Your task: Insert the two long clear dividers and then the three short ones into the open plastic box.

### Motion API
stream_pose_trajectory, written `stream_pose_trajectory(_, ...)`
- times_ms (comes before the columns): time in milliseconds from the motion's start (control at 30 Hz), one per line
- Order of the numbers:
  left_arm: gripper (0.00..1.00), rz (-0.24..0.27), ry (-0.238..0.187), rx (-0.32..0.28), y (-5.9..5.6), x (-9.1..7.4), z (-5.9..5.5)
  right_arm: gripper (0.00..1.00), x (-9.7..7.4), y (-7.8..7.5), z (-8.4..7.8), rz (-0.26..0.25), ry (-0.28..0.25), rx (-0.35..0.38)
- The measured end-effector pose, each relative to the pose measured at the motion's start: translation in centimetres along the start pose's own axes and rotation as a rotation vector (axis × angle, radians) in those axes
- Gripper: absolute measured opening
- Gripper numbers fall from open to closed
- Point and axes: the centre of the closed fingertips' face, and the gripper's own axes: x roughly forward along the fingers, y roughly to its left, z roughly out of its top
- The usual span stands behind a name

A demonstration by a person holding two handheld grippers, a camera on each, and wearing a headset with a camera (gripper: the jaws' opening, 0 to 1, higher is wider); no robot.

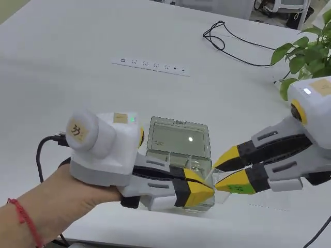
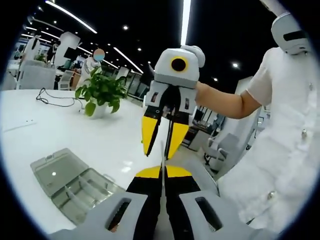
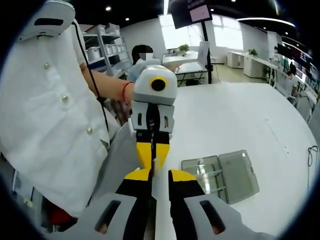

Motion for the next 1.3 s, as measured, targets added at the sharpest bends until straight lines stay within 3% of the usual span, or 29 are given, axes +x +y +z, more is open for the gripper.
stream_pose_trajectory(267,0.0,-0.009,-0.009,0.013,0.07,0.01,0.27,0.06,0.15,0.5,-0.06,0.021,-0.002,-0.004)
stream_pose_trajectory(733,0.0,-0.016,-0.006,0.058,-0.07,-0.1,-0.09,0.03,0.41,0.85,-0.24,0.046,-0.004,0.015)
stream_pose_trajectory(1300,0.0,0.01,-0.022,0.046,0.46,-0.49,0.02,0.02,0.9,0.79,-0.09,0.033,0.003,0.02)
